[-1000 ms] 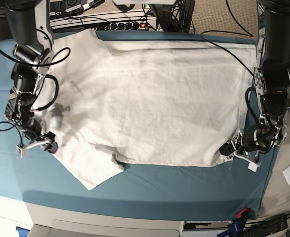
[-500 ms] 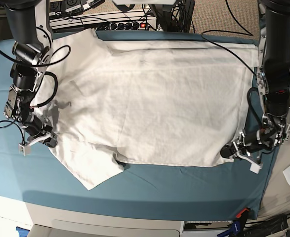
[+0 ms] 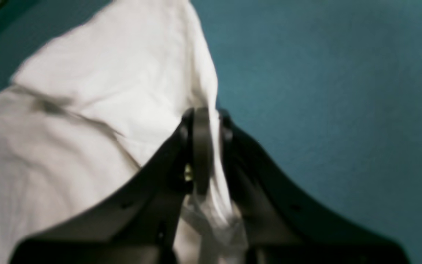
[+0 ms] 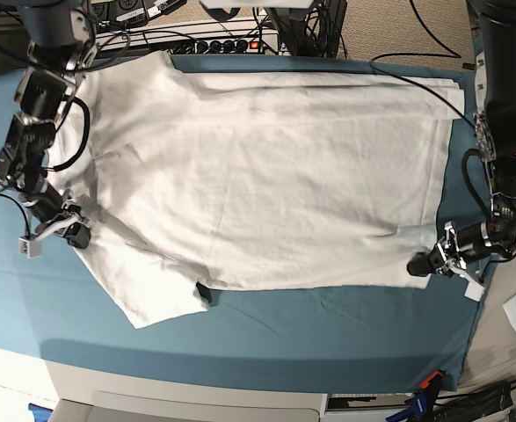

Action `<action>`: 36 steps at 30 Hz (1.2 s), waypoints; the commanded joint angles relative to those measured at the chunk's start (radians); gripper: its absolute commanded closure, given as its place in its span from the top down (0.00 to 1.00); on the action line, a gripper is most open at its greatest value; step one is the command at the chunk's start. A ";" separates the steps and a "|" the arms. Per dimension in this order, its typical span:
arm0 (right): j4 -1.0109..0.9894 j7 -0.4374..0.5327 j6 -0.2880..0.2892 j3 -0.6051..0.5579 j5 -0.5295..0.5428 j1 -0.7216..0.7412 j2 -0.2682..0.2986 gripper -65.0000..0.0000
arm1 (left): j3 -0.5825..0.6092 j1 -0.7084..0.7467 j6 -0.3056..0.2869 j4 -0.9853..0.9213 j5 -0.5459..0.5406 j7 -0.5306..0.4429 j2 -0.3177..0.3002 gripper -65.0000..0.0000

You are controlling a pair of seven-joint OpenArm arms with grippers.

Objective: Fold the T-shirt properly
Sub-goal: 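Lift the shirt side with both grippers and fold it over the body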

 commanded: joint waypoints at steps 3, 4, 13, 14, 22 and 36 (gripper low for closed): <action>0.113 -0.031 0.008 0.005 0.079 -0.029 0.042 0.00 | -0.002 -0.003 -0.012 0.053 -0.092 0.062 -0.036 0.00; 0.142 -0.042 0.008 0.005 0.101 -0.046 0.048 0.00 | -0.002 0.010 -0.012 0.065 -0.100 0.072 -0.042 0.00; 0.288 -0.106 0.008 0.005 0.167 -0.164 0.121 0.00 | -0.002 0.135 -0.012 0.214 -0.200 0.165 -0.116 0.00; 0.296 -0.106 0.008 0.005 0.171 -0.178 0.130 0.00 | -0.002 0.150 -0.012 0.233 -0.210 0.168 -0.126 0.00; 0.362 -0.170 0.008 0.014 0.225 -0.262 0.151 0.00 | -0.002 0.212 -0.012 0.293 -0.291 0.258 -0.171 0.00; 0.579 -0.214 0.008 0.128 0.230 -0.488 0.150 0.00 | -0.002 0.312 -0.012 0.326 -0.294 0.356 -0.207 0.00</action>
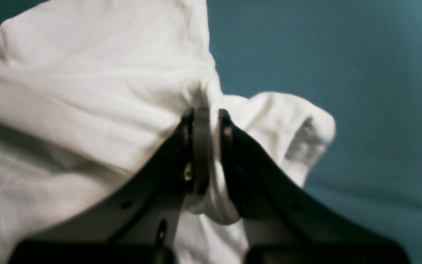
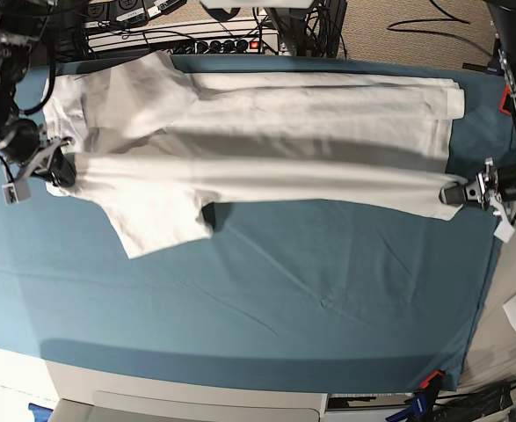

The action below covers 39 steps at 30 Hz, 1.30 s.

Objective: Fold the T-shirt properly
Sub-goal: 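Lift the shirt side with both grippers and fold it over the body, then release the folded side and move the left gripper away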

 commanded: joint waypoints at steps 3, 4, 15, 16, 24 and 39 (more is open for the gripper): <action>0.056 0.019 -0.010 0.082 0.011 -0.045 0.033 0.00 | -0.004 0.005 -0.008 0.045 -0.020 -0.008 -0.040 0.00; 0.066 0.018 -0.010 0.102 0.019 -0.061 0.033 0.00 | -0.004 0.017 -0.008 0.059 -0.020 -0.008 -0.041 0.00; 0.077 -0.008 -0.010 0.149 0.053 -0.141 0.028 0.00 | -0.004 0.187 -0.008 0.243 -0.020 -0.008 -0.044 0.00; 0.077 -0.008 -0.010 0.149 0.053 -0.140 0.027 0.00 | -0.004 0.194 -0.008 0.248 -0.020 -0.008 -0.044 0.00; 0.077 -0.026 -0.010 0.149 0.050 -0.140 0.027 0.00 | -0.004 0.216 -0.008 0.257 -0.020 -0.008 -0.044 0.00; 0.077 -0.013 -0.010 0.149 0.015 -0.139 0.005 0.27 | -0.004 0.275 -0.008 0.384 -0.020 -0.008 -0.044 0.18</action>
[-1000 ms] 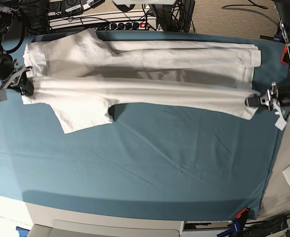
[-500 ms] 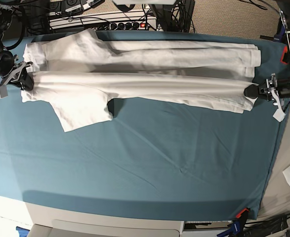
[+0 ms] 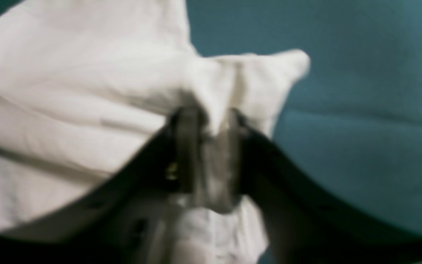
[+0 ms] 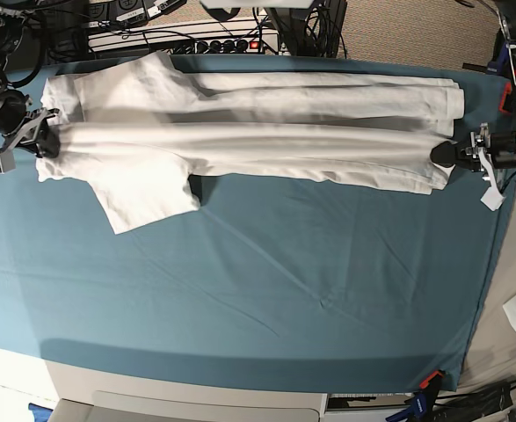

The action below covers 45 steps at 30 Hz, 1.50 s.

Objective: Fold the T-shirt properly
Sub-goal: 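Release the folded side and move the left gripper away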

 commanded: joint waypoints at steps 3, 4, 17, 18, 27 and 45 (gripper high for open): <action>0.014 0.039 -0.005 0.020 0.018 0.005 0.018 0.34 | -0.008 -0.011 0.001 0.038 -0.005 0.005 -0.031 0.26; 0.014 0.040 -0.005 0.020 0.018 0.006 0.016 0.34 | -0.008 -0.011 0.001 0.049 -0.005 0.005 -0.033 0.26; 0.014 0.087 -0.005 0.022 -0.119 0.169 -0.035 0.34 | -0.140 -0.011 0.001 0.312 -0.005 0.005 -0.129 0.26; 0.014 0.087 -0.005 0.022 -0.124 0.187 -0.048 0.34 | -0.166 -0.011 0.001 0.325 -0.005 0.005 -0.128 0.26; 0.013 0.098 -0.005 0.019 -0.127 0.291 -0.145 0.34 | -0.229 -0.011 0.001 0.340 -0.005 0.005 -0.128 0.26; 0.013 -0.309 -0.005 0.019 0.111 0.168 -0.145 0.34 | -0.229 -0.011 0.001 0.340 -0.005 0.005 -0.128 0.26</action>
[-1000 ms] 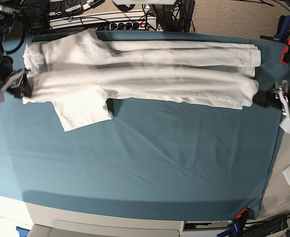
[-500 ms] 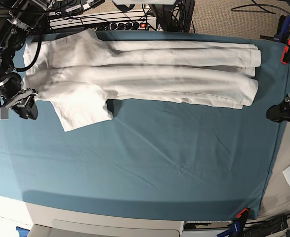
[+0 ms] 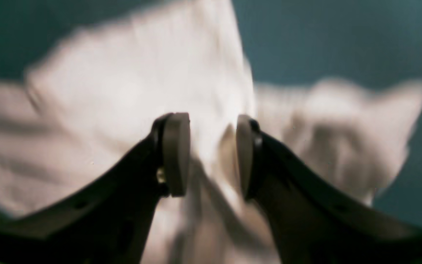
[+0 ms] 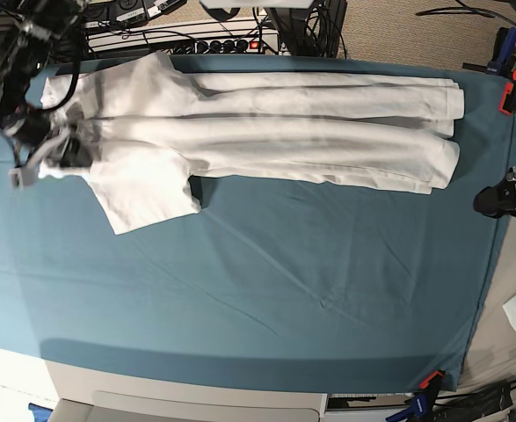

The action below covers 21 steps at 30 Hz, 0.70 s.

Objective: Fold the T-shirt properly
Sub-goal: 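Release the folded side and move the left gripper away, then grasp the sleeve and collar area with the right gripper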

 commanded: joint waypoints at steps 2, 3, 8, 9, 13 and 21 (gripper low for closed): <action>0.016 -0.015 0.002 0.006 0.021 -0.039 0.029 0.34 | -0.010 -0.017 -0.001 0.014 -0.024 -0.010 -0.028 0.26; 0.016 -0.020 0.002 0.006 0.022 -0.066 0.038 0.34 | -0.010 -0.016 -0.001 0.014 -0.024 -0.010 -0.028 0.26; 0.022 -0.019 0.002 0.009 0.038 -0.138 0.105 0.34 | -0.010 -0.014 -0.001 0.014 -0.024 -0.010 -0.027 0.26; 0.029 -0.018 0.002 0.011 0.046 -0.137 0.118 0.34 | -0.010 -0.014 -0.001 0.014 -0.024 -0.010 -0.027 0.26; 0.095 0.027 0.002 0.042 0.085 -0.100 0.135 0.34 | -0.010 -0.014 -0.001 0.014 -0.024 -0.010 -0.027 0.26; 0.138 0.142 0.002 0.067 -0.018 0.087 0.098 0.34 | -0.010 -0.016 -0.001 0.014 -0.024 -0.010 0.007 0.26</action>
